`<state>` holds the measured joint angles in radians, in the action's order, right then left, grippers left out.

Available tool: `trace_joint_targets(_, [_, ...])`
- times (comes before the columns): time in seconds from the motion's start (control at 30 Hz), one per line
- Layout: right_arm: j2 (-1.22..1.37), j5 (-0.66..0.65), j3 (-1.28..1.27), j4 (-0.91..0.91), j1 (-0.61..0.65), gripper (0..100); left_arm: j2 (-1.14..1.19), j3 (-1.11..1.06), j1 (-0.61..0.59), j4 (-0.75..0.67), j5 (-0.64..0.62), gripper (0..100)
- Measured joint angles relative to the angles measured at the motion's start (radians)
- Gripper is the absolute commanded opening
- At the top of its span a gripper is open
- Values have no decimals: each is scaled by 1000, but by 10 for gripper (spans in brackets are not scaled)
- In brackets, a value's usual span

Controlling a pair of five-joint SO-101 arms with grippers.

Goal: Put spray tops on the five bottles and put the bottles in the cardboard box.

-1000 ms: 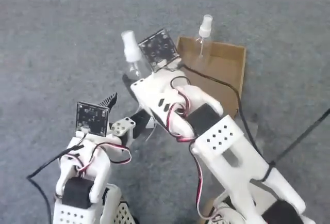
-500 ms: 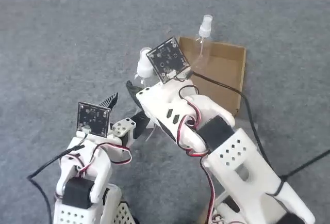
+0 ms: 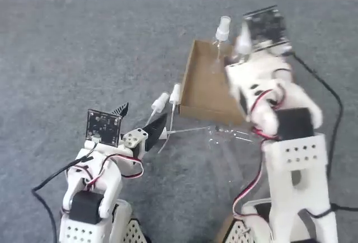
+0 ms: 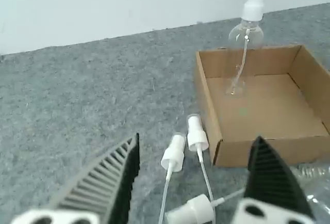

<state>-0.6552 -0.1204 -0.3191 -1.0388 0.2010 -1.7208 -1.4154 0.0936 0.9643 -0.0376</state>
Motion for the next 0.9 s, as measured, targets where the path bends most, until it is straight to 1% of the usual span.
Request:
trace_joint_targets(0.1, [5, -9, -46, 84, -66, 6, 0, 0, -15, 0, 0, 164])
trace_joint_targets(0.2, [77, -12, -92, 204, -104, 6, 0, 0, -84, -6, 0, 77])
trace_joint_targets(0.27, [150, -12, -98, 278, -120, 6, -6, -18, -129, -29, 0, 36])
trace_joint_targets(0.33, [230, -12, -100, 347, -117, 6, -3, -40, -140, -55, 0, 11])
trace_joint_targets(0.53, [436, -12, -100, 539, -126, 6, 0, -64, -152, -92, 0, 12])
trace_joint_targets(0.77, [591, 37, -100, 749, -124, 6, 0, -64, -149, -94, 0, 12])
trace_joint_targets(0.9, [677, 40, -95, 796, -124, 6, 0, -64, -149, -94, 0, 12])
